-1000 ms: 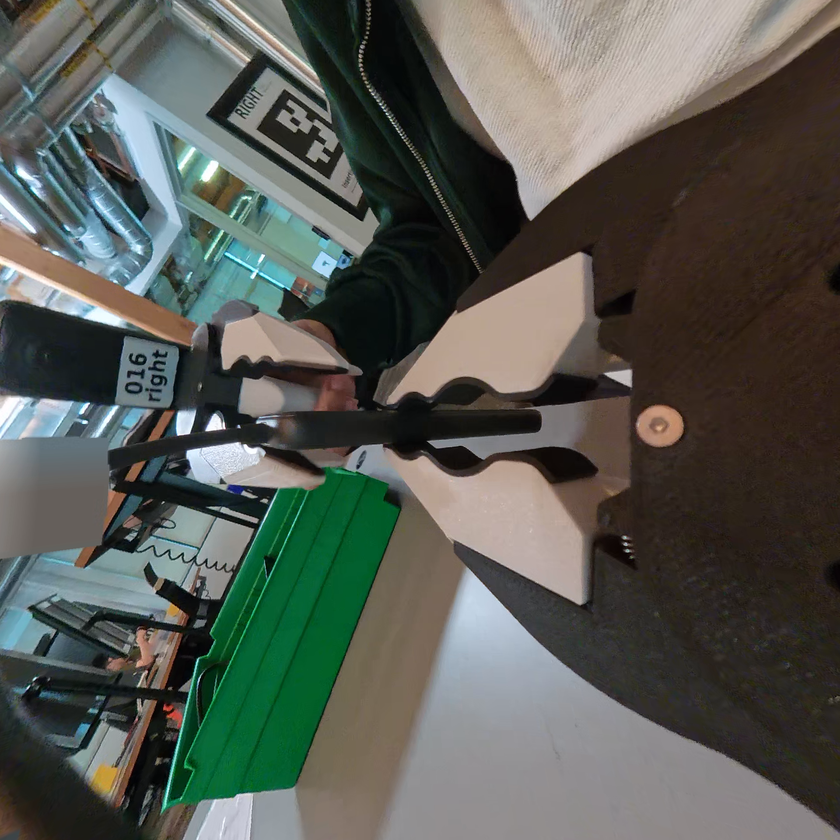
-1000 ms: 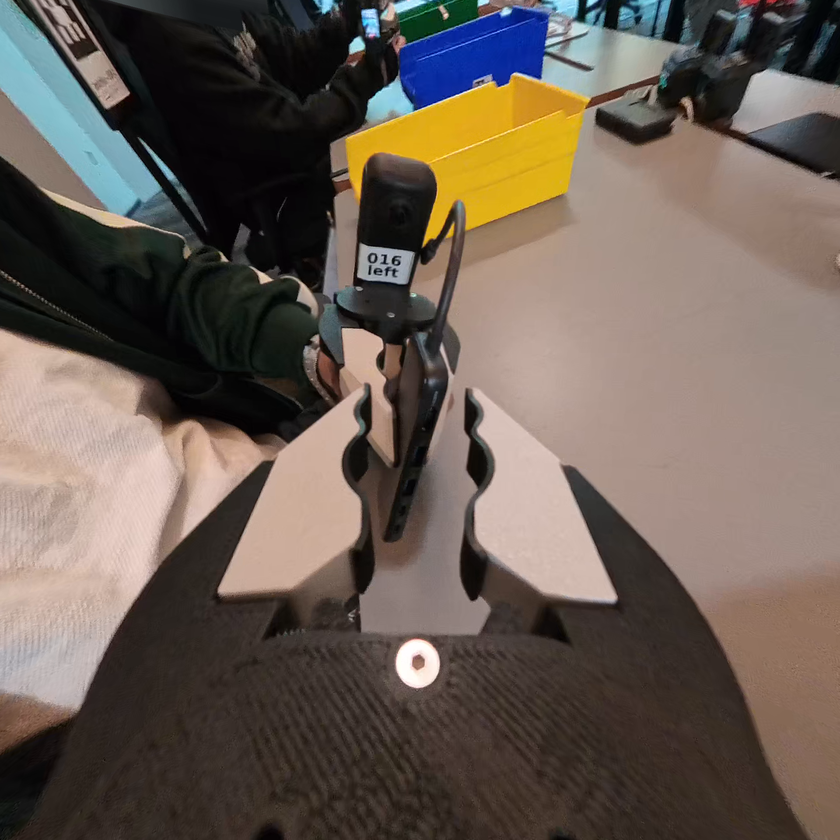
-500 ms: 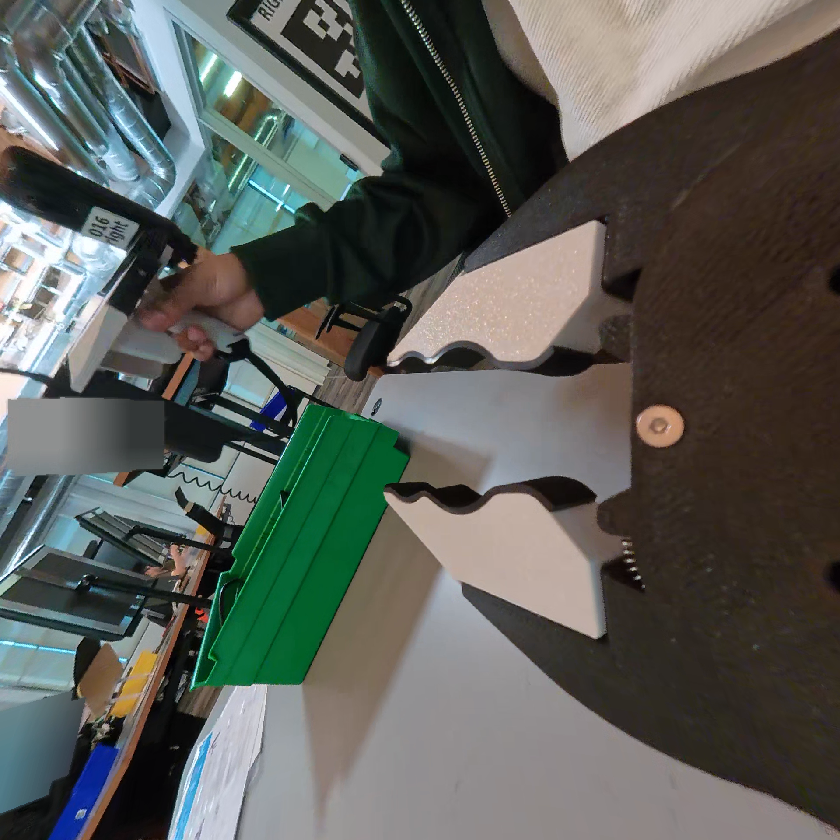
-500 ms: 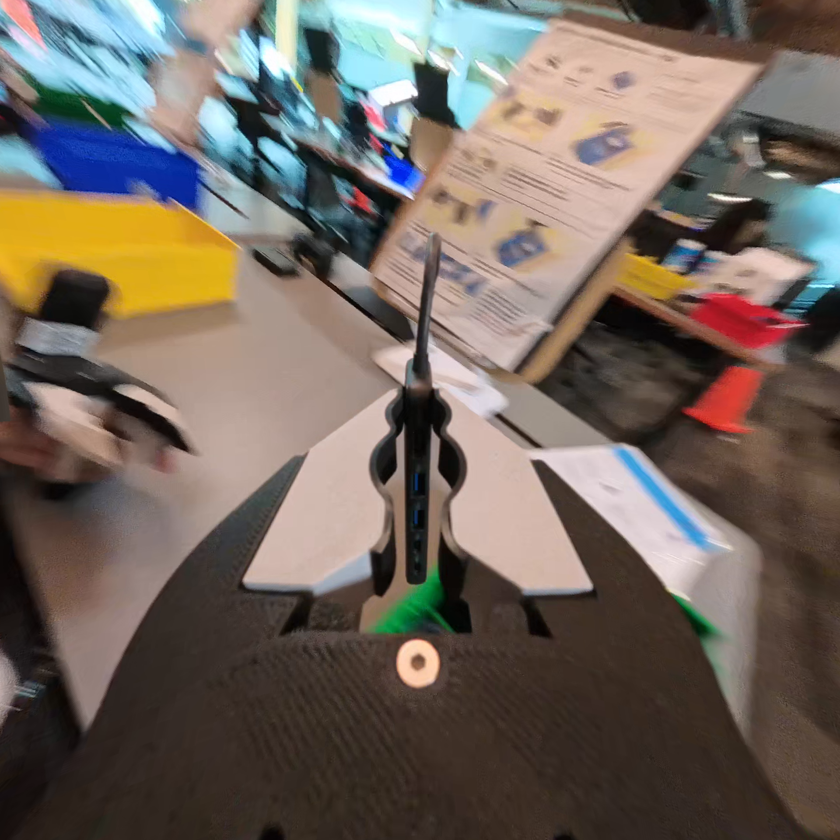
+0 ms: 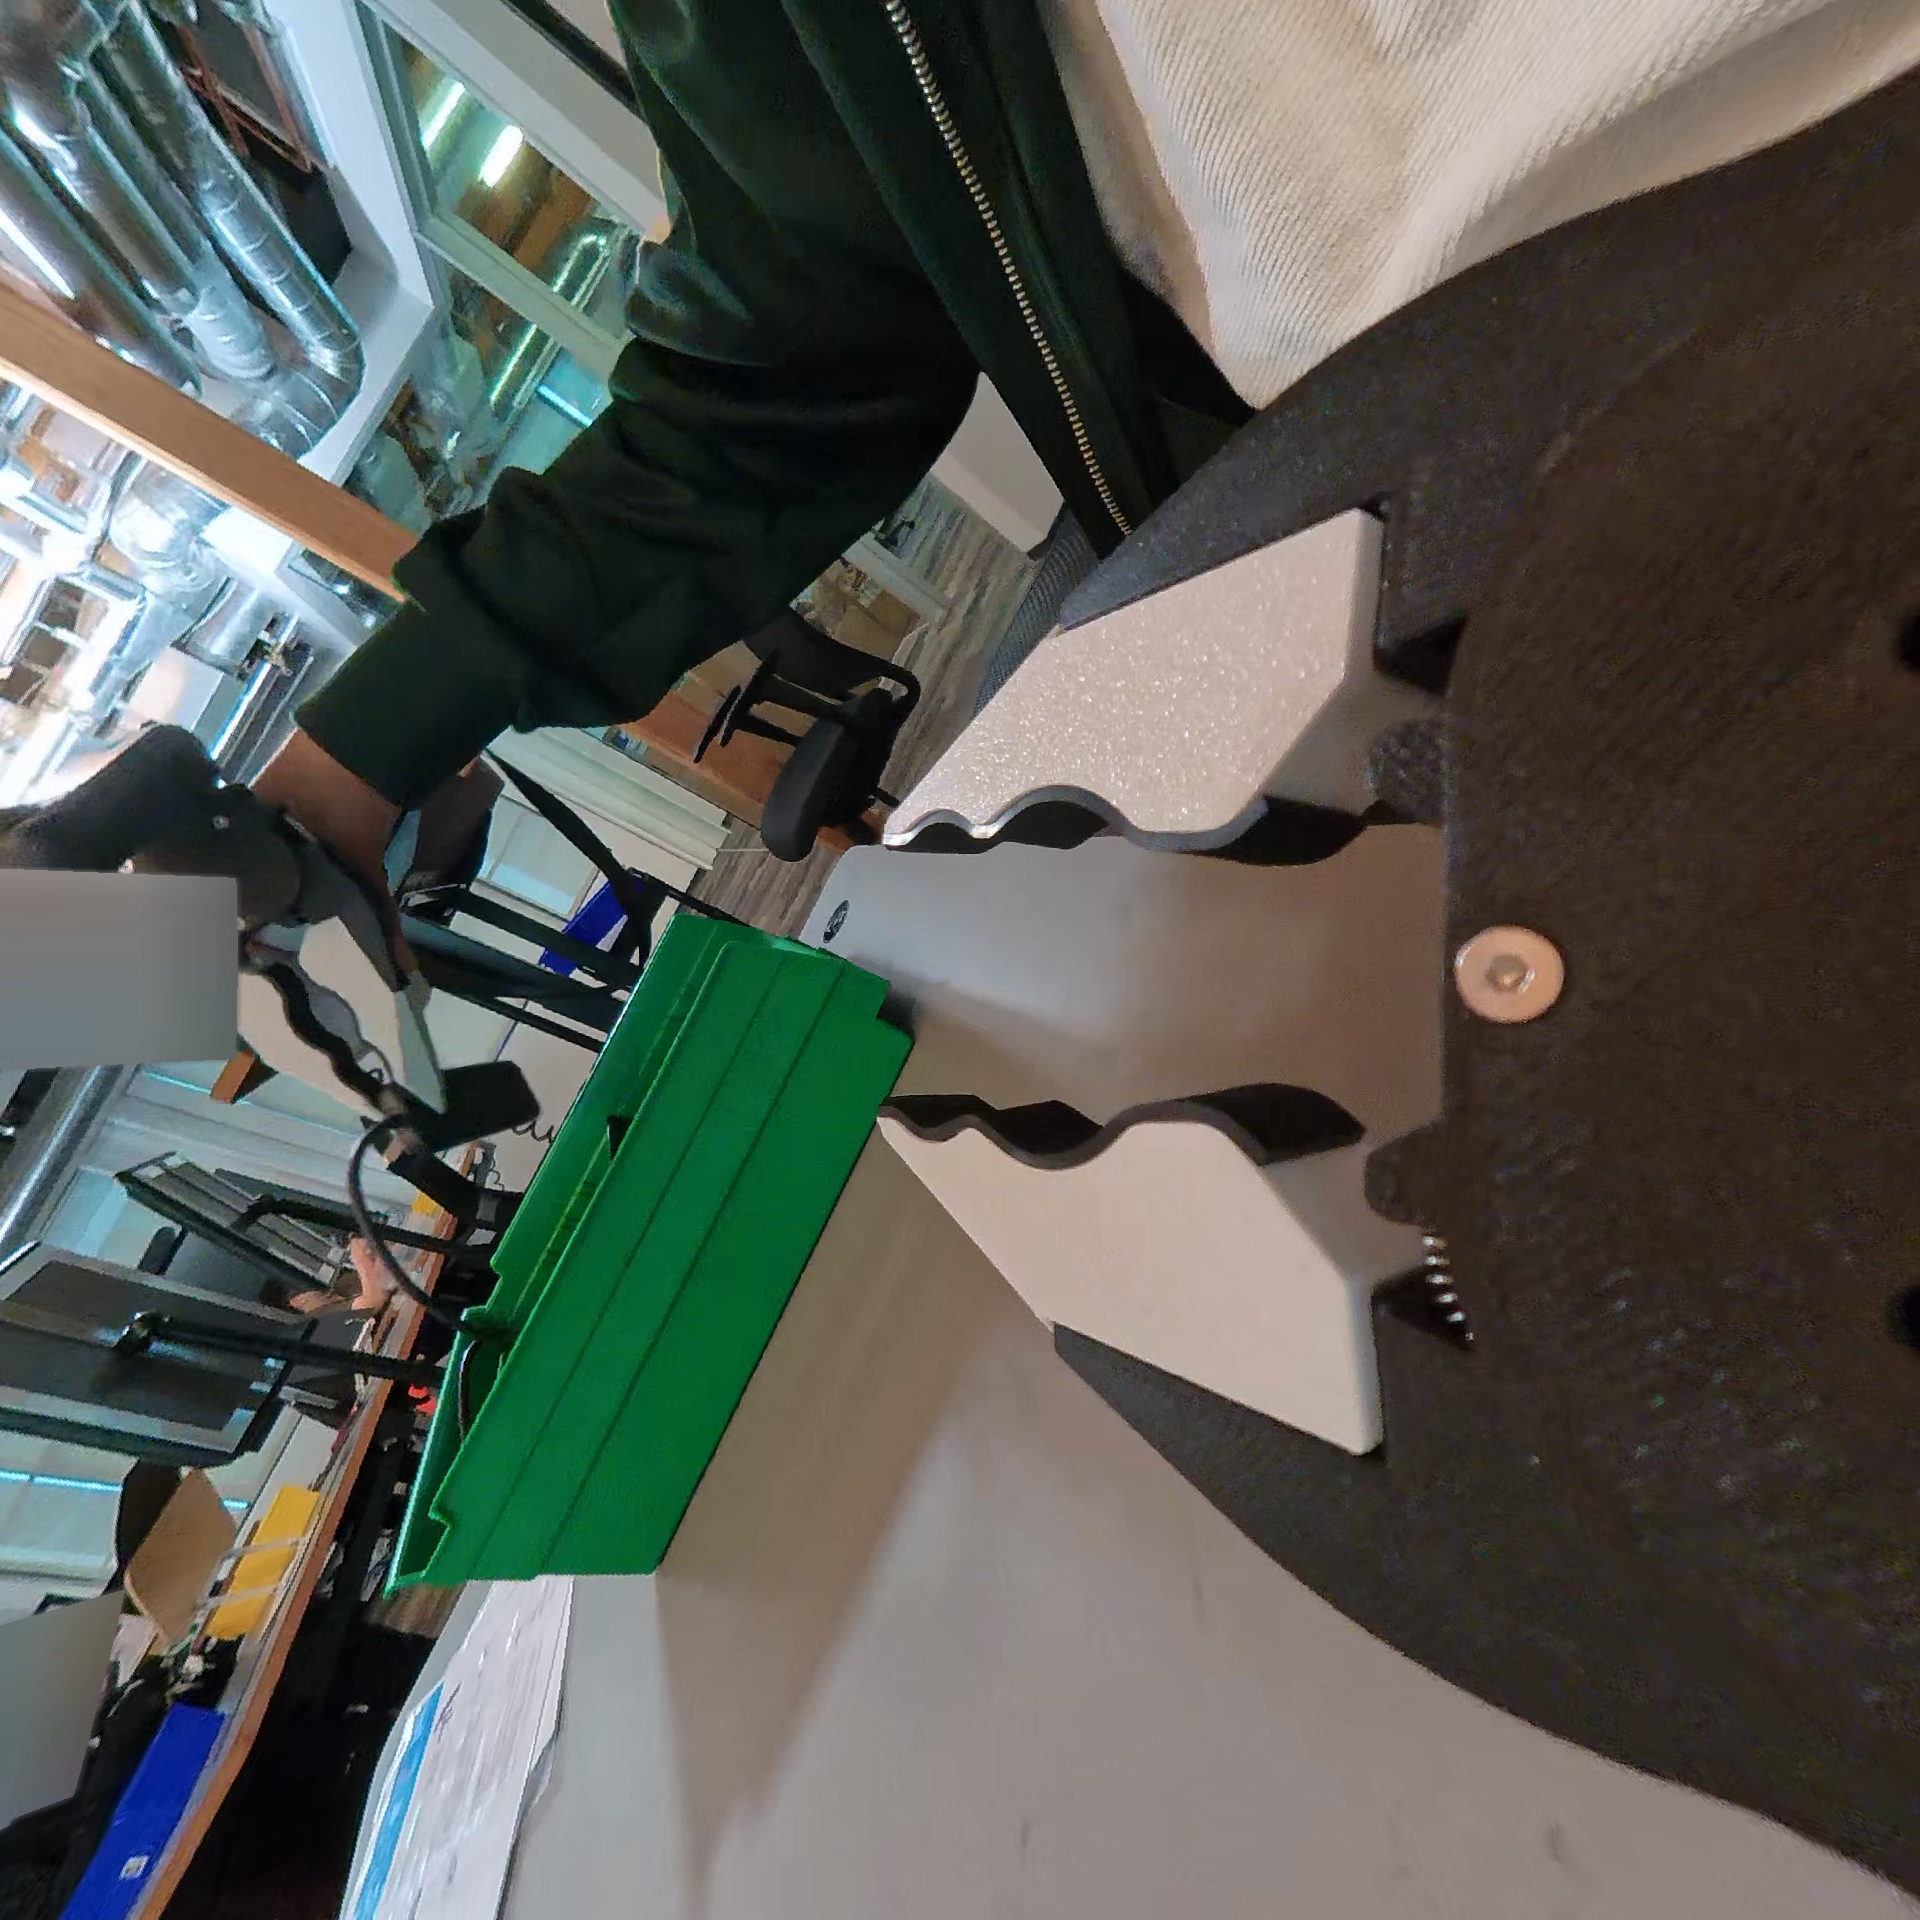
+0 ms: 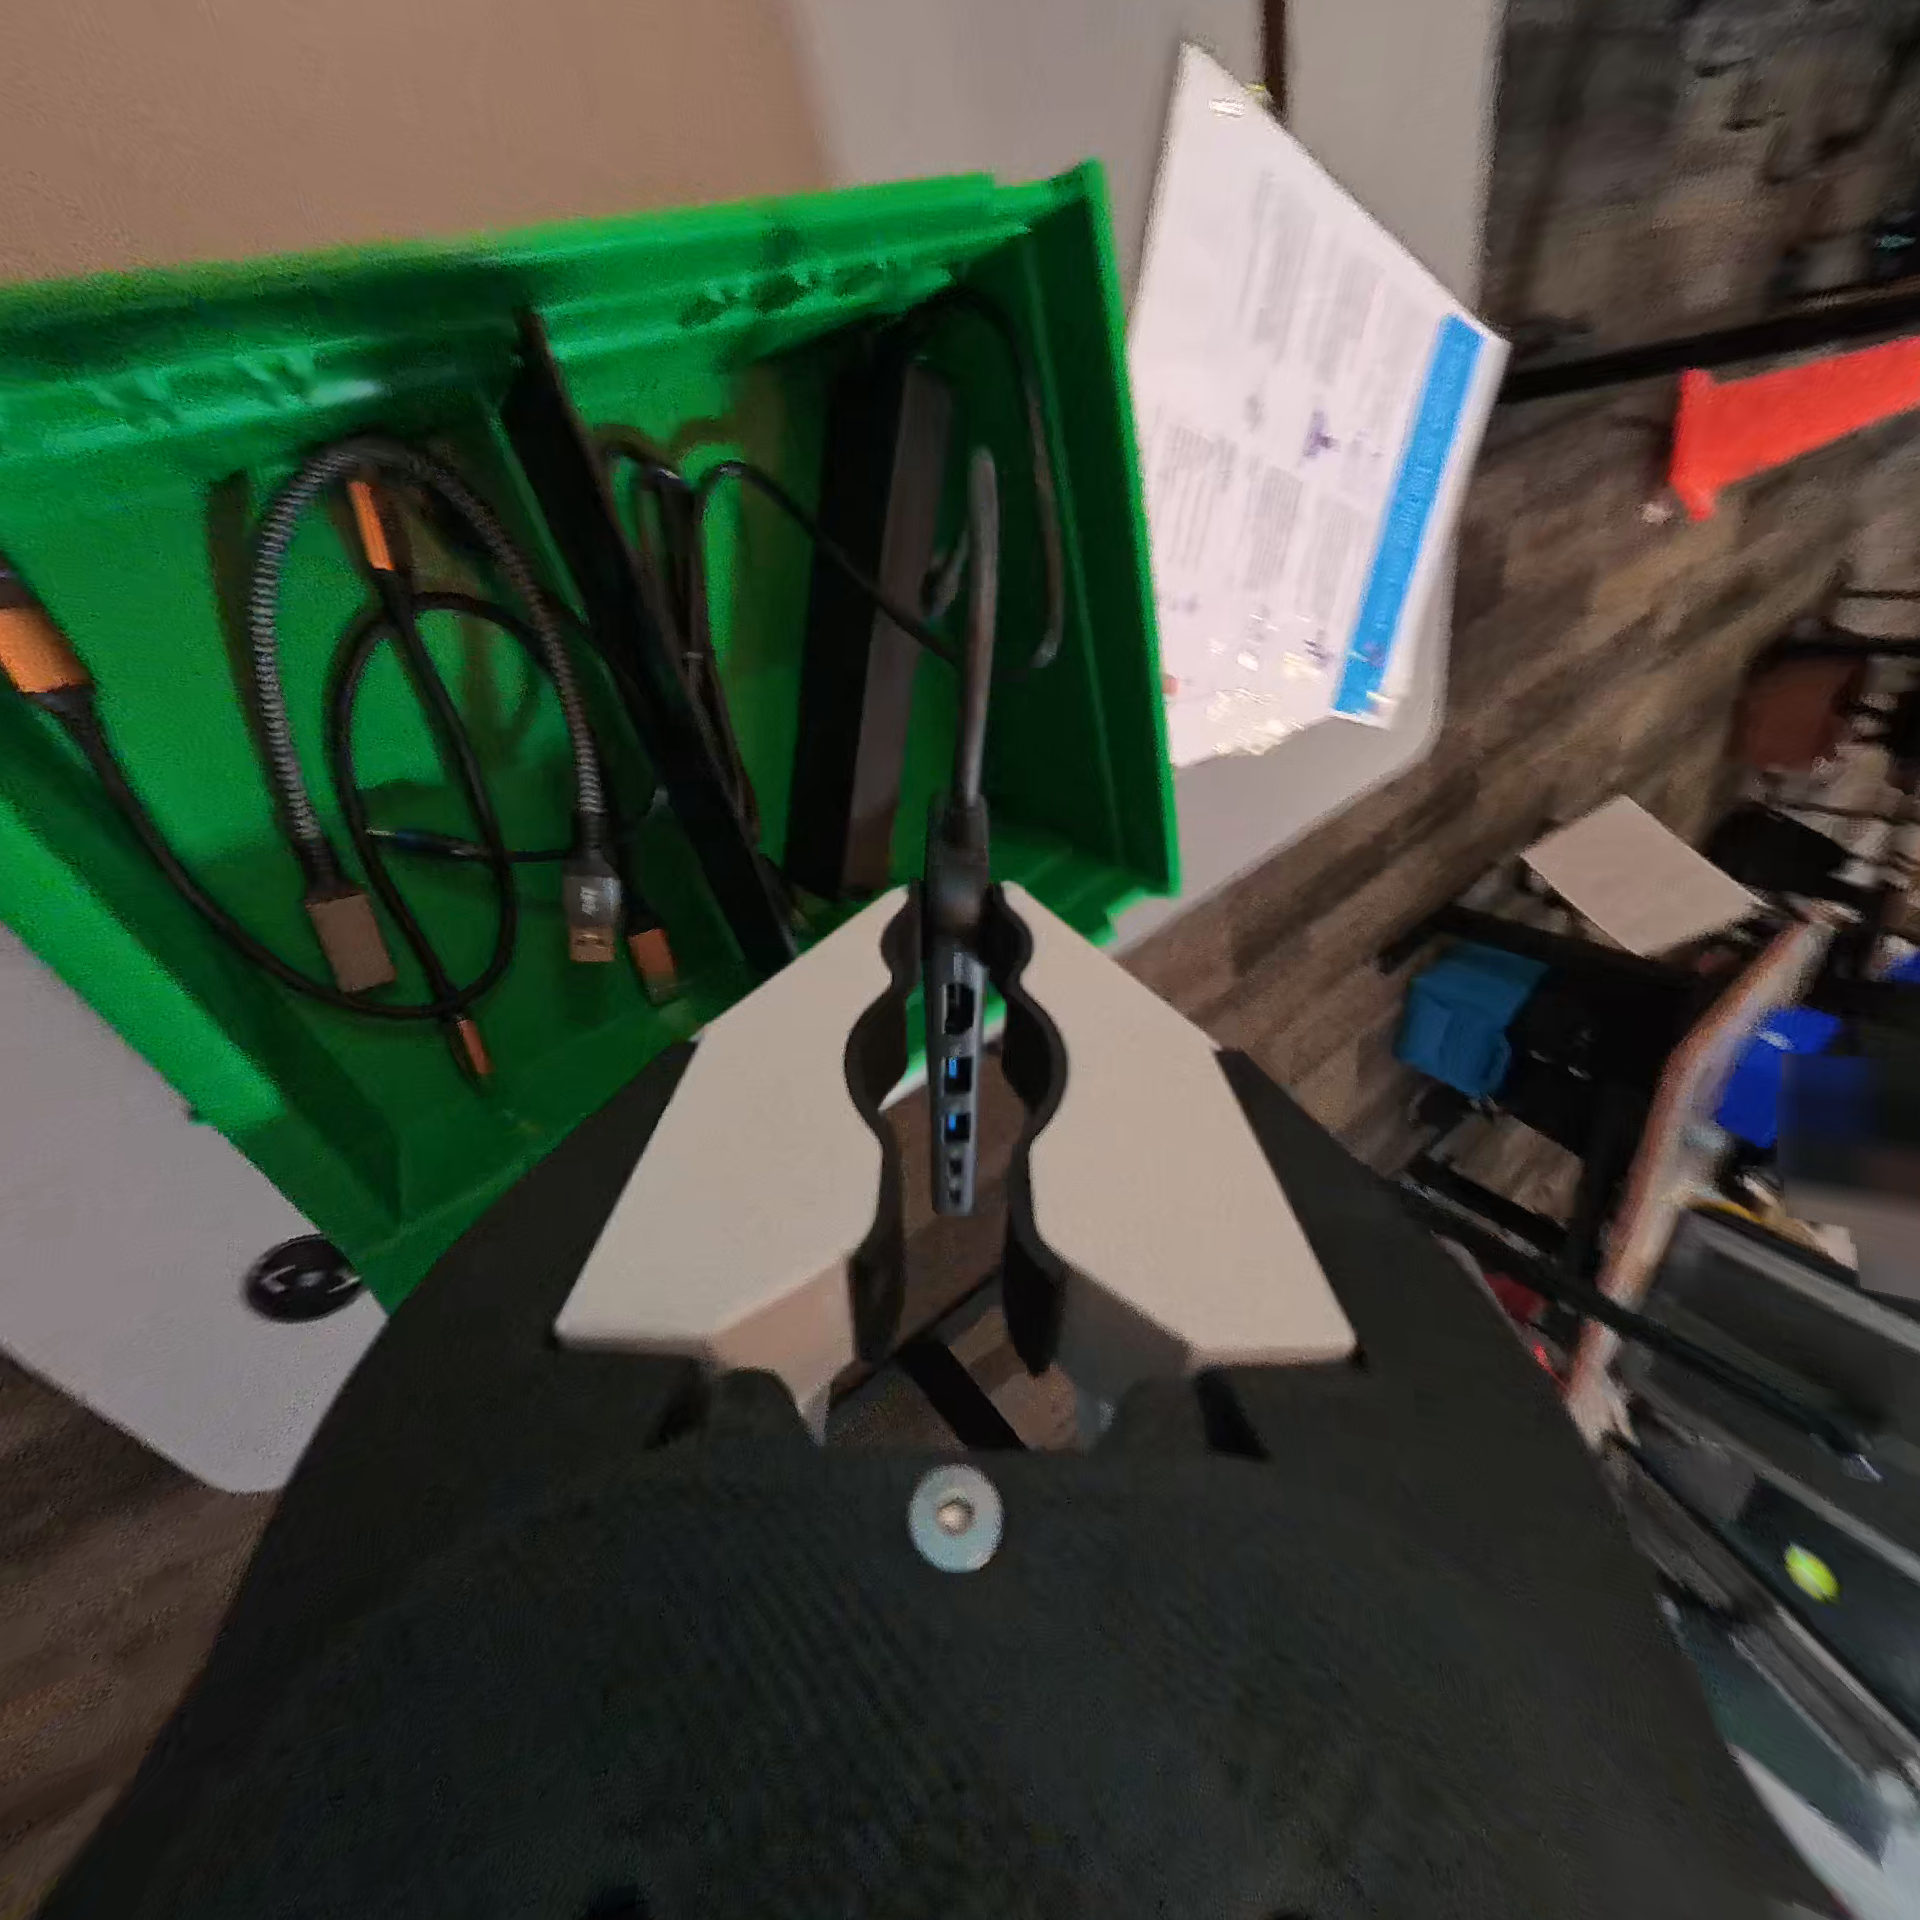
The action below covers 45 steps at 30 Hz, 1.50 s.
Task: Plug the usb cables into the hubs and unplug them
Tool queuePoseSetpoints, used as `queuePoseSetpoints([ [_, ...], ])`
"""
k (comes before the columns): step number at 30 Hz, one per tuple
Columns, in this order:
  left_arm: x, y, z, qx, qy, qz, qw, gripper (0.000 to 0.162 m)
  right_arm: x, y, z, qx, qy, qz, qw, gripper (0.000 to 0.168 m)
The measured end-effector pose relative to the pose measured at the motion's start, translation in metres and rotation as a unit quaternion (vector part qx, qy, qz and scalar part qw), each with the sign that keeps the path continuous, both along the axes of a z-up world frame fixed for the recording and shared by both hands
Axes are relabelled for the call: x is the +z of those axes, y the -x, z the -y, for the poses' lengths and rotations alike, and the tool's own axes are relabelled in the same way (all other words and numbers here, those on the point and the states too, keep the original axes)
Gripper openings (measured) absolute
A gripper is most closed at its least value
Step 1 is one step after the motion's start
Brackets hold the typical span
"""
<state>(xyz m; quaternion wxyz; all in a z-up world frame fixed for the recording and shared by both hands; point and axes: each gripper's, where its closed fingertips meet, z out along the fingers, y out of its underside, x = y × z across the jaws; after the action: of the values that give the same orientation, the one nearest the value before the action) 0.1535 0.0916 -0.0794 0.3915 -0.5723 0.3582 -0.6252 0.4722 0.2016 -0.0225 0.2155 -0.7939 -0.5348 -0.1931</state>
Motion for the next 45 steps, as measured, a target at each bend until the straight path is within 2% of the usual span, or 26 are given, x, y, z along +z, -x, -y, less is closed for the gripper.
queuePoseSetpoints([
  [3, 0.000, 0.002, -0.002, 0.003, 0.008, 0.003, 1.000, 0.044, -0.017, 0.023, 0.003, 0.029, 0.066, -0.011, 0.997, 0.011],
  [6, 0.000, 0.004, -0.005, 0.005, 0.019, 0.009, 1.000, 0.044, -0.031, 0.038, -0.003, 0.051, 0.093, 0.011, 0.994, 0.010],
  [9, 0.000, 0.006, -0.006, 0.005, 0.024, 0.010, 1.000, 0.044, -0.050, 0.036, -0.013, 0.044, 0.120, 0.047, 0.991, 0.011],
  [14, 0.001, 0.008, -0.004, 0.009, 0.009, 0.005, 1.000, 0.043, -0.084, 0.027, -0.023, 0.006, 0.146, 0.019, 0.989, 0.011],
  [18, 0.000, 0.010, -0.004, 0.012, 0.008, 0.005, 1.000, 0.043, -0.083, 0.027, -0.022, -0.020, 0.138, -0.041, 0.989, 0.012],
  [20, 0.001, 0.011, -0.006, 0.014, 0.013, 0.007, 1.000, 0.043, -0.081, 0.021, -0.020, -0.041, 0.134, -0.060, 0.988, 0.024],
  [23, 0.001, 0.014, -0.009, 0.020, 0.020, 0.011, 1.000, 0.043, -0.071, 0.009, -0.017, -0.077, 0.108, -0.090, 0.987, 0.027],
  [25, 0.005, 0.017, -0.012, 0.031, 0.018, 0.018, 0.999, 0.039, -0.057, 0.010, -0.013, -0.099, 0.081, -0.131, 0.983, 0.027],
  [27, 0.014, 0.021, -0.015, 0.050, 0.005, 0.037, 0.998, 0.034, -0.029, 0.030, -0.007, -0.100, 0.029, -0.201, 0.974, 0.024],
  [29, 0.017, 0.022, -0.016, 0.054, -0.005, 0.042, 0.998, 0.033, 0.008, 0.056, 0.002, -0.078, -0.059, -0.259, 0.961, 0.017],
  [31, 0.017, 0.021, -0.016, 0.050, -0.005, 0.041, 0.998, 0.033, 0.041, 0.078, 0.016, -0.052, -0.161, -0.296, 0.940, 0.018],
  [33, 0.017, 0.017, -0.018, 0.046, 0.002, 0.044, 0.998, 0.033, 0.060, 0.092, 0.034, -0.041, -0.252, -0.316, 0.914, 0.020],
  [34, 0.017, 0.016, -0.018, 0.042, 0.006, 0.044, 0.998, 0.033, 0.063, 0.097, 0.044, -0.044, -0.286, -0.324, 0.901, 0.014],
  [35, 0.017, 0.013, -0.018, 0.038, 0.009, 0.045, 0.998, 0.033, 0.064, 0.101, 0.053, -0.052, -0.316, -0.335, 0.886, 0.002],
  [38, 0.019, 0.007, -0.018, 0.030, 0.008, 0.047, 0.998, 0.032, 0.051, 0.105, 0.072, -0.102, -0.395, -0.386, 0.827, 0.000],
  [41, 0.018, -0.001, -0.015, 0.016, -0.008, 0.038, 0.999, 0.030, 0.019, 0.115, 0.089, -0.133, -0.386, -0.455, 0.791, 0.000],
  [43, 0.016, -0.005, -0.017, 0.015, -0.020, 0.031, 0.999, 0.026, 0.011, 0.097, 0.101, -0.170, -0.425, -0.452, 0.766, 0.000],
  [45, 0.014, -0.008, -0.019, 0.012, -0.026, 0.025, 0.999, 0.025, 0.016, 0.069, 0.117, -0.204, -0.476, -0.439, 0.734, 0.000],
])
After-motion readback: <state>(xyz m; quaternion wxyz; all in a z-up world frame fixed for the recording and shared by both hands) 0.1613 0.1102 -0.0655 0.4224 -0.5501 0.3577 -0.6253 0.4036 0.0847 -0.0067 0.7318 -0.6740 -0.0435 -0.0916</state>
